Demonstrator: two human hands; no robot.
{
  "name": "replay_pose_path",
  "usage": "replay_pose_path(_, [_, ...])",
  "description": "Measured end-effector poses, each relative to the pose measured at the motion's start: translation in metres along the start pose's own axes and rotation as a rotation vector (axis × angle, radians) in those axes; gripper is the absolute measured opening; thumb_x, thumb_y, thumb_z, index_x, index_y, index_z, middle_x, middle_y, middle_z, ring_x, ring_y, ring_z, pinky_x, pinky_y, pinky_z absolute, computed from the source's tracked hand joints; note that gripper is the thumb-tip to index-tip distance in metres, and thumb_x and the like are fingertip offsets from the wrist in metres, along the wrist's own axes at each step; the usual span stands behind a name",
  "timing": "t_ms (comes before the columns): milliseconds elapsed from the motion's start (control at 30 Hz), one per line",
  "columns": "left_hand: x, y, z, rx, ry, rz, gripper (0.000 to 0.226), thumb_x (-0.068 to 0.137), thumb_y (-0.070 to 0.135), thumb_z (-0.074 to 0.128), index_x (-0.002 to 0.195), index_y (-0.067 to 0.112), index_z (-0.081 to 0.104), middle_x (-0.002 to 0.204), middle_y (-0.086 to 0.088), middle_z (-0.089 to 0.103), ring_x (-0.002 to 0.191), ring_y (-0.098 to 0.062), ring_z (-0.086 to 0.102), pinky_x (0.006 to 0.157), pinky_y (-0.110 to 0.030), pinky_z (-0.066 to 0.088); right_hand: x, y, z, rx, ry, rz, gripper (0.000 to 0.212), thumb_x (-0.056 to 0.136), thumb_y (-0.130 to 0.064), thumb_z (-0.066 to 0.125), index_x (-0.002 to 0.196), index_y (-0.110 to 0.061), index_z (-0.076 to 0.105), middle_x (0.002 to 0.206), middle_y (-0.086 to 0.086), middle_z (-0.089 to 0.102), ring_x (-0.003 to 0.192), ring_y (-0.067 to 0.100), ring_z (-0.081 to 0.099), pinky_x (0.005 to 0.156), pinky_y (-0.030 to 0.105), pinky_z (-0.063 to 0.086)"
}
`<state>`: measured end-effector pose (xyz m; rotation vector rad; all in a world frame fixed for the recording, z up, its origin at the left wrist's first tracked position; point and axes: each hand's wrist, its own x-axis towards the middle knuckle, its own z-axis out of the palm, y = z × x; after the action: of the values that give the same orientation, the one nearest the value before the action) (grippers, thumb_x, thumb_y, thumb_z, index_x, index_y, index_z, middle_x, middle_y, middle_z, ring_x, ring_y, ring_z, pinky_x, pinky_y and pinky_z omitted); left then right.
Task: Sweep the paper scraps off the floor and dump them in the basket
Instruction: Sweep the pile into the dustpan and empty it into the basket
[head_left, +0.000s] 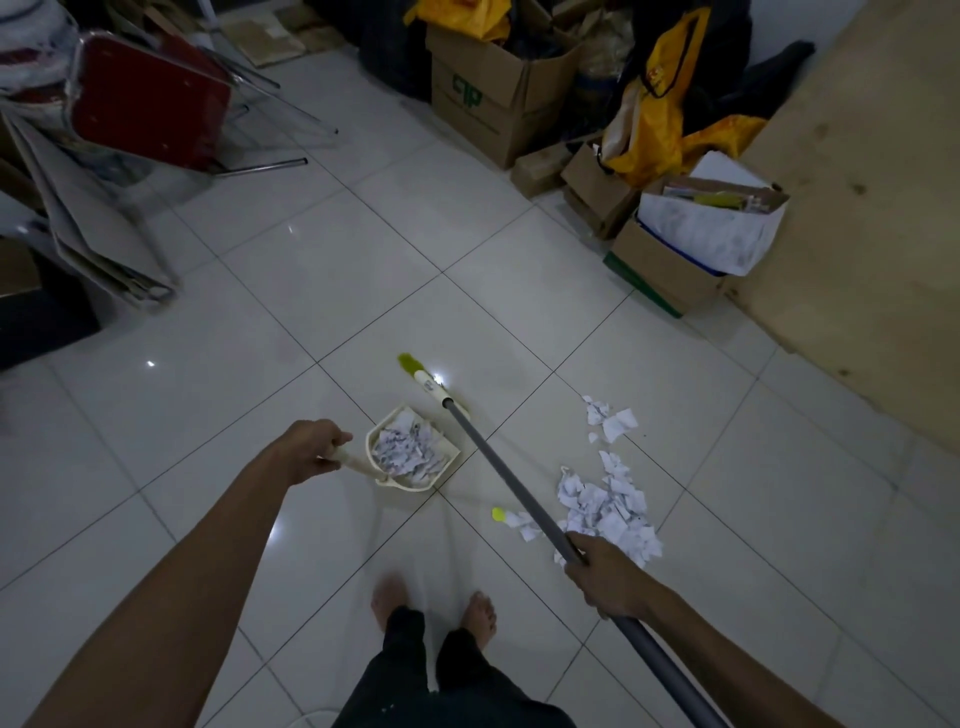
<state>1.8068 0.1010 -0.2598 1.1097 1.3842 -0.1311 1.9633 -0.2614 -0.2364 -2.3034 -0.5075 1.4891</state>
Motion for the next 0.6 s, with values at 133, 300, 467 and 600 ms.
replay_pose_path(133, [-0.004,-0.01,-0.006,0.089,0.042,-0.032,0.036,0.091,0.006,0.051,0.125,-0.004,0.05,0.131,-0.02,0.052,0.073,-0.018,0.055,0.062,-0.028,0.05,0.026,-0.011,0.007,0.047,-0.001,0.027,0.013,0.092,-0.009,0.041,0.092,-0.017,0.051,0.065,0.002,0.046,0.046,0.011,0.041,0.037,0.02,0.036])
replay_pose_path(300, [-0.007,-0.029,-0.017,0.13,0.009,-0.154,0.004,0.083,-0.012,0.05,0.081,-0.009,0.05,0.109,-0.025,0.046,0.093,-0.029,0.054,0.086,-0.039,0.054,0.057,-0.02,0.021,0.17,0.003,0.092,0.011,0.089,-0.004,0.042,0.081,-0.01,0.045,0.065,0.005,0.043,0.043,0.012,0.039,0.04,0.02,0.036])
replay_pose_path(467, [-0.021,-0.061,-0.021,-0.068,-0.14,-0.388,0.014,0.088,-0.011,0.04,0.102,-0.013,0.041,0.1,-0.028,0.048,0.075,-0.029,0.057,0.042,-0.031,0.055,0.068,-0.011,0.028,0.226,-0.033,0.152,0.008,0.093,-0.008,0.044,0.092,-0.005,0.051,0.065,0.005,0.045,0.043,0.013,0.044,0.042,0.023,0.043])
replay_pose_path(600, [-0.024,-0.083,-0.023,-0.154,-0.174,-0.442,0.02,0.09,-0.011,0.034,0.11,-0.013,0.037,0.1,-0.028,0.051,0.071,-0.028,0.059,0.041,-0.032,0.054,0.073,-0.011,0.02,0.241,-0.049,0.203,0.013,0.096,-0.012,0.043,0.102,-0.002,0.05,0.068,0.006,0.046,0.048,0.015,0.047,0.045,0.026,0.047])
